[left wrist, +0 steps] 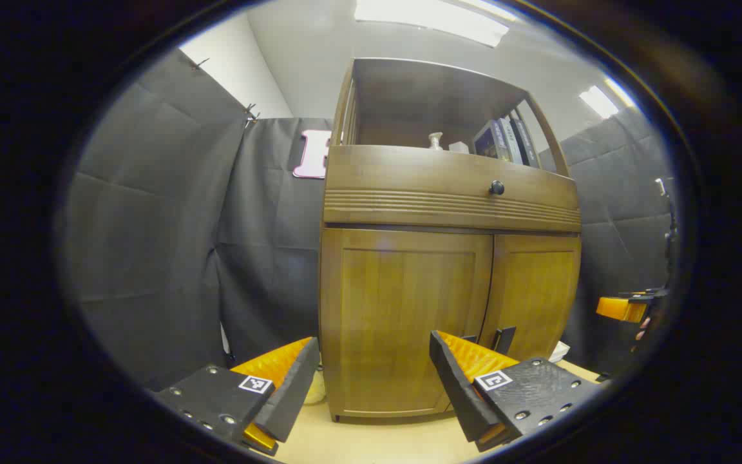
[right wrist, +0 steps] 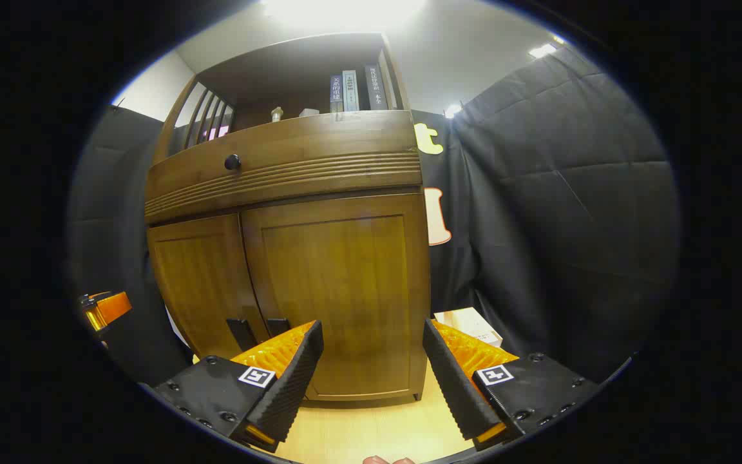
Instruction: Open the right door of the double-door shoe cabinet with the right hand, and open the left door with the left hand.
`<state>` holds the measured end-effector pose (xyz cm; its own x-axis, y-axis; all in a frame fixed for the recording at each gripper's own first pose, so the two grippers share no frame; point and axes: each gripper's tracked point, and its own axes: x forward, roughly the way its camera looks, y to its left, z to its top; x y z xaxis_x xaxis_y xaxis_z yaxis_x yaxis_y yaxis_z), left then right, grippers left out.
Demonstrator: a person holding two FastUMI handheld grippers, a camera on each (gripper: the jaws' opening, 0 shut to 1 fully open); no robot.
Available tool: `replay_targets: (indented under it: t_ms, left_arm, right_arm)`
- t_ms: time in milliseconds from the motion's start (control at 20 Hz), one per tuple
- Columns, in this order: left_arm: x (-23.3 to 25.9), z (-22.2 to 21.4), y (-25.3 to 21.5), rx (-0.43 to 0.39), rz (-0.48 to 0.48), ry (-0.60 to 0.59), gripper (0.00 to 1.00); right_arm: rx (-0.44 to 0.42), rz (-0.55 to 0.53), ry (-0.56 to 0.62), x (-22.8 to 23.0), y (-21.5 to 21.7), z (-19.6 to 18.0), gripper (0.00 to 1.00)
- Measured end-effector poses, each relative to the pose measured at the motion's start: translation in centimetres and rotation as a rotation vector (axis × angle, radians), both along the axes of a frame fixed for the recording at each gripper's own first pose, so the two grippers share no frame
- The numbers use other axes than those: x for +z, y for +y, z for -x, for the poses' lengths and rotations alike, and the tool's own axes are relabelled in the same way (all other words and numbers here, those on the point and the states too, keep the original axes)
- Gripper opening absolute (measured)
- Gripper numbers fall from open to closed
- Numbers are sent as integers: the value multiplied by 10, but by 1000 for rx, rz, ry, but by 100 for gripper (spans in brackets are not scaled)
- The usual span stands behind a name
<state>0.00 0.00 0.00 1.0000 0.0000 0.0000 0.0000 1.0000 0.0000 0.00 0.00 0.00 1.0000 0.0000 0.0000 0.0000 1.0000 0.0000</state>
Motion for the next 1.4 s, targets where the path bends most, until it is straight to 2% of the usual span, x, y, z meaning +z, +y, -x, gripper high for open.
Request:
replay_targets:
  t_ms: [300,350,450,600,700,850,900,1350,1400]
  left_arm:
    - [3,-6,-3,-11,-17,1,100]
    - [4,-6,-2,-9,-24,-1,100]
    - [3,-6,-1,-7,-19,3,100]
    - [-1,-1,-1,-4,0,12,100]
    - [-2,2,2,6,1,18,100]
    - [-3,5,4,17,12,21,100]
    - [-3,7,6,24,16,21,100]
    - [-10,28,22,91,15,42,100]
    - [-12,29,23,98,14,45,100]
  right_arm:
    - [43,-7,4,2,18,-10,92]
    - [49,-8,5,2,20,-11,98]
    - [58,-4,8,3,23,-13,100]
    - [73,-6,6,6,26,-16,95]
    - [83,-13,9,7,29,-18,100]
    - [111,-22,17,6,39,-22,98]
    - [124,-22,18,6,44,-25,92]
    - [223,-25,39,0,90,-56,92]
    - [232,-30,53,-4,95,-61,98]
